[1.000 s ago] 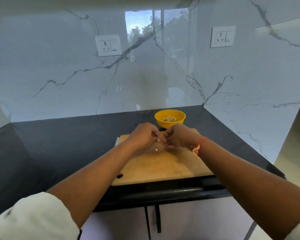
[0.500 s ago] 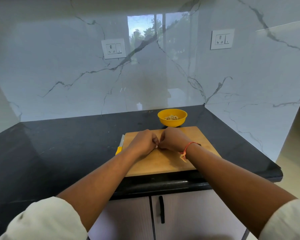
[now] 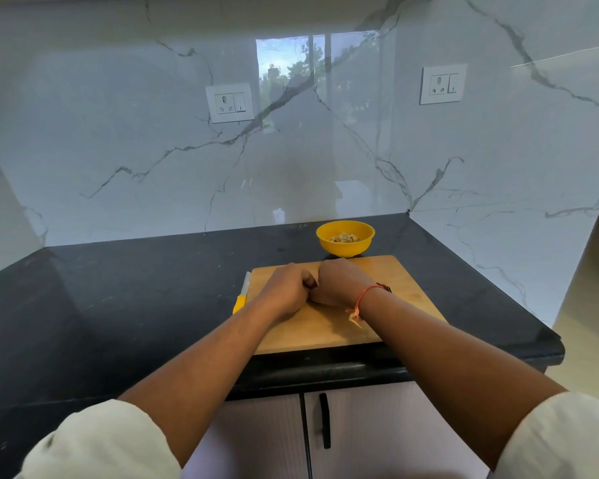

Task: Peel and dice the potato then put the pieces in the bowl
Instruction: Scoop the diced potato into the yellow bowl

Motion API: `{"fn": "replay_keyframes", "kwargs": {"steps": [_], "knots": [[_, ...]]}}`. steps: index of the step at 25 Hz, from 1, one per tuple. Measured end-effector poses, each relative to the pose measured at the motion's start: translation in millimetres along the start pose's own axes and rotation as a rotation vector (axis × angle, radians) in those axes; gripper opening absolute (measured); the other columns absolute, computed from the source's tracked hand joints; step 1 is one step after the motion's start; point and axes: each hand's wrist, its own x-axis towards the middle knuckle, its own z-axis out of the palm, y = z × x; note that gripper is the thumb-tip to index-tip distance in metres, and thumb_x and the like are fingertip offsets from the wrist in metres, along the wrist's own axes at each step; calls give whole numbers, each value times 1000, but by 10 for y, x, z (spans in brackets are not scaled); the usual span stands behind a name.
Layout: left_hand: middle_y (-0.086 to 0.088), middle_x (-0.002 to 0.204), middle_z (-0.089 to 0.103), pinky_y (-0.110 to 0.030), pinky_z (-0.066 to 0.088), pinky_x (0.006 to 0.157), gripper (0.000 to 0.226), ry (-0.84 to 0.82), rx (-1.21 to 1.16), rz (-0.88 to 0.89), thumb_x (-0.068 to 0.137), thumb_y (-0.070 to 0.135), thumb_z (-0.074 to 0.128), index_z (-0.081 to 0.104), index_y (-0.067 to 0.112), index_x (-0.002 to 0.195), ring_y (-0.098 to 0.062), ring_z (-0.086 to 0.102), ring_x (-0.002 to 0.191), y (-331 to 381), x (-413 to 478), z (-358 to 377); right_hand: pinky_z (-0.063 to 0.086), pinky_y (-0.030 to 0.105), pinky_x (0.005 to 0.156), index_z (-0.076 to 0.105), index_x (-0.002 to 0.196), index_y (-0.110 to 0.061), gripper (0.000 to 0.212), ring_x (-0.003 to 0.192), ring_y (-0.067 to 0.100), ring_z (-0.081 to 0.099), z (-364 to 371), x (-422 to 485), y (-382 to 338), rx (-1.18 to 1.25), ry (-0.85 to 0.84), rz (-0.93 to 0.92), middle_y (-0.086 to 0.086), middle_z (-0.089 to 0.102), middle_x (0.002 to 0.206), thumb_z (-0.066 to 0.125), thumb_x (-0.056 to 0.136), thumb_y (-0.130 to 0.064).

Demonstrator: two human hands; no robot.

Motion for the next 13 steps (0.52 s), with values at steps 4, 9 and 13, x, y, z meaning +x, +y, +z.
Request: {"fn": "replay_keyframes", "kwargs": {"steps": [4,9,13], "knots": [[-4,120,70,-32,47,98,29,-3,-10,-2,96,5,55,74,17,114,-22,61,112,-12,9,-7,49,27,70,58,80,-17,27,77,17,60,48,0,12,-1,52,-24,-2,58,73,58,96,-39],[-3,118,71,-34,48,100,27,1,-25,-12,95,6,59,75,18,112,-21,62,112,1,28,15,48,26,68,60,83,-17,23,78,16,59,63,8,77,43,81,-53,-2,59,75,61,94,-38],[-2,114,73,-30,46,98,22,16,-49,-23,93,9,65,76,16,110,-20,63,109,26,14,-6,49,25,72,69,94,-13,25,82,16,61,31,16,108,143,74,-39,1,66,85,69,89,-38]]}}
